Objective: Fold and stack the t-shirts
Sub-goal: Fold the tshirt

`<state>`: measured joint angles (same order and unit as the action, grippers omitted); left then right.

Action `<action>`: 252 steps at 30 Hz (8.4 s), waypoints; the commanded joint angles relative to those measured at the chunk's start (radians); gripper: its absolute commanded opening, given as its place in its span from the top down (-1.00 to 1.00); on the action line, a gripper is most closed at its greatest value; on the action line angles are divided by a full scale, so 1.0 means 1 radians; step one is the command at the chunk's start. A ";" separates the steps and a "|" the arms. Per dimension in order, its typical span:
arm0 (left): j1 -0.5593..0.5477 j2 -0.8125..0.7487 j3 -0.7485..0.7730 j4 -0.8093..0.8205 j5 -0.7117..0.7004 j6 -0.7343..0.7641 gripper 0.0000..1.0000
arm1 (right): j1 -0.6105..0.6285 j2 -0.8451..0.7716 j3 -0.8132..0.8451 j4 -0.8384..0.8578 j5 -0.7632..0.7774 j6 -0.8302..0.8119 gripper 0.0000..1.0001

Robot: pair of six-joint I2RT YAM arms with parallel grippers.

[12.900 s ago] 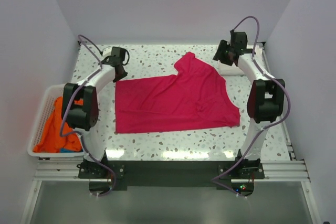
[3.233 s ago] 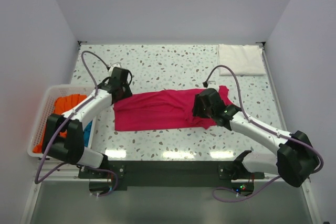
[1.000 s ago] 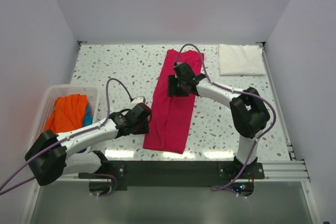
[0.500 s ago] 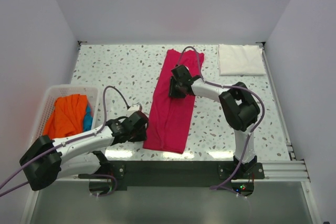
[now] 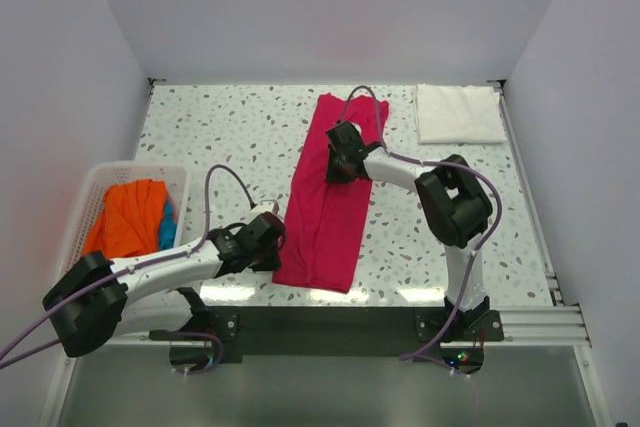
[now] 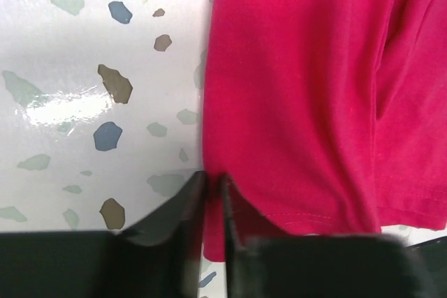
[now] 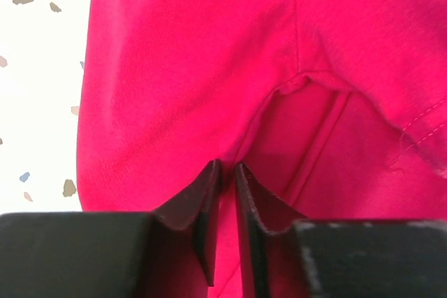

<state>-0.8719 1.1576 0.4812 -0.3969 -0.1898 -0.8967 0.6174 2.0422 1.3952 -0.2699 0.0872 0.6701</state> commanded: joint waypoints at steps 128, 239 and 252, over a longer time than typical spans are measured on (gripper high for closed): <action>-0.239 -0.050 -0.066 0.000 0.158 -0.116 1.00 | 0.700 -0.991 -0.943 -0.244 0.286 0.600 0.91; 0.137 0.588 0.589 0.204 0.055 0.174 0.95 | -0.062 -0.071 0.025 -0.175 0.085 -0.210 0.56; 0.257 0.751 0.757 0.234 0.079 0.196 0.89 | -0.062 -0.327 -0.080 -0.195 0.100 -0.192 -0.10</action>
<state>-0.6460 1.8721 1.1912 -0.1944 -0.1112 -0.7200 0.5571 1.8050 1.3598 -0.4583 0.1883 0.4702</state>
